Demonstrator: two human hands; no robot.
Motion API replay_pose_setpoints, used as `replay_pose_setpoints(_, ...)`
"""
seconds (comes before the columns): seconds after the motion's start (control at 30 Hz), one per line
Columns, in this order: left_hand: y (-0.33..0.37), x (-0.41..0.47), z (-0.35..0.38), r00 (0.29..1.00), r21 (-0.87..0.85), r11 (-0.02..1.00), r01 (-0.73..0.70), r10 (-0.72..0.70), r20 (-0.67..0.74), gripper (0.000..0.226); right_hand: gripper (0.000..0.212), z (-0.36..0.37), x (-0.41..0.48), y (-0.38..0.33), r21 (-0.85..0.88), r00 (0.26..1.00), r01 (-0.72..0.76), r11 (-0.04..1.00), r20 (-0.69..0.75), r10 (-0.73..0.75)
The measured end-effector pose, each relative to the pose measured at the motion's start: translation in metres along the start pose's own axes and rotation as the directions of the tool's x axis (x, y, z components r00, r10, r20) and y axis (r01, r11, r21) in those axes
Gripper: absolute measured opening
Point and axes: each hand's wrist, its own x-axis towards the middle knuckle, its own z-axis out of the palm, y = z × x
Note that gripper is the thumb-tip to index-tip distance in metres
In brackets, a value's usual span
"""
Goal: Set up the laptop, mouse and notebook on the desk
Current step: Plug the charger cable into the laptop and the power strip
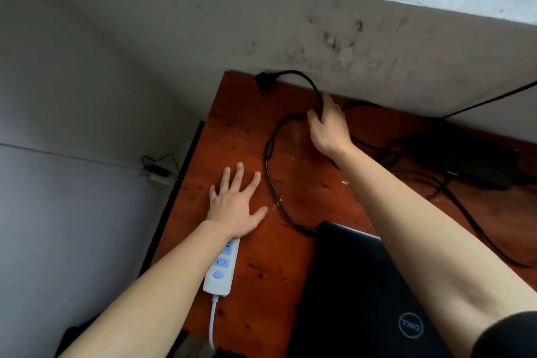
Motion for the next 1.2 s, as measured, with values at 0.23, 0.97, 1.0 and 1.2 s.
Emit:
replay_pose_setpoints(0.23, -0.001, -0.001, -0.003, 1.0, 0.03, 1.0, -0.006, 0.005, 0.012, 0.083, 0.039, -0.009, -0.033, -0.002, -0.024, 0.99, 0.138, 0.99, -0.029, -0.139)
replay_pose_setpoints(0.97, -0.023, -0.07, 0.007, 0.931, -0.627, 0.775, 0.078, -0.281, -0.232, 0.048, 0.027, 0.008, -0.282, 0.048, -0.197, 0.918, 0.384, 0.902, 0.19, -0.349)
replay_pose_setpoints(1.0, -0.032, -0.076, 0.018, 0.931, -0.617, 0.781, 0.095, -0.289, -0.223, 0.047, 0.028, 0.016, -0.293, 0.057, -0.228, 0.917, 0.378, 0.897, 0.227, -0.328)
replay_pose_setpoints(1.2, -0.06, -0.107, 0.062, 0.934, -0.633, 0.747, 0.204, -0.342, -0.103, 0.046, 0.027, 0.036, -0.31, 0.063, -0.324, 0.905, 0.203, 0.924, 0.421, -0.052)
